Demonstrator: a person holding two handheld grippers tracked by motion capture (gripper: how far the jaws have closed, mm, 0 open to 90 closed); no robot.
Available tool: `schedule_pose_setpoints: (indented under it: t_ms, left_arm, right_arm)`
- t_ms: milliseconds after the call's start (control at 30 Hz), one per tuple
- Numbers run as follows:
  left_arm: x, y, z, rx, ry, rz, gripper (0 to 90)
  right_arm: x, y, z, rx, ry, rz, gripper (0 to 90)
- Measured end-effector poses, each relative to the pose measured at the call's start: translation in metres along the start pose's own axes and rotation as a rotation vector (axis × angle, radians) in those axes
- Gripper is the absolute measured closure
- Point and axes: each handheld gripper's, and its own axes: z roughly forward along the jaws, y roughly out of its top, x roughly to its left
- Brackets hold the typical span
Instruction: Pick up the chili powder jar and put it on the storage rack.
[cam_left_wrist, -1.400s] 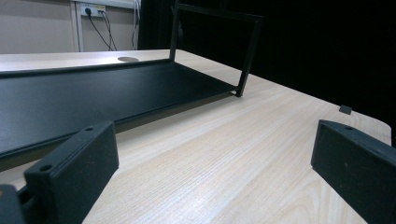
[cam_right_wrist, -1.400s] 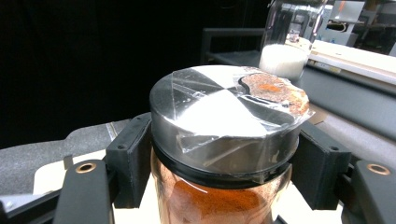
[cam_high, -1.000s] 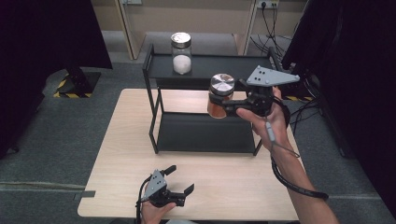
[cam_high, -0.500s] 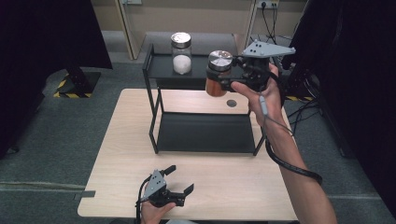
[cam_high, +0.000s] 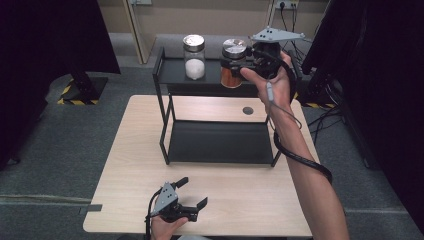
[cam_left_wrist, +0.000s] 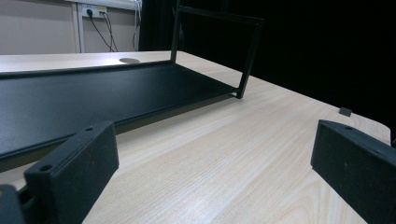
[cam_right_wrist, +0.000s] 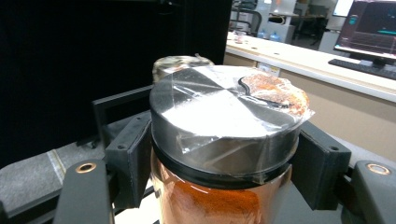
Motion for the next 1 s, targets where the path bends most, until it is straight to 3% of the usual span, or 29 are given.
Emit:
schedule_pose_setpoints:
  t_ms: [633,1000]
  left_arm:
    - [-0.001,-0.001,0.001,0.001,-0.012,-0.001,0.3]
    - [-0.001,-0.001,0.000,0.002,-0.013,-0.002,0.3]
  right_arm:
    - [-0.007,-0.002,0.031,0.021,-0.108,0.034,31.0]
    - [-0.009,-0.009,0.042,0.007,-0.122,0.049,31.0]
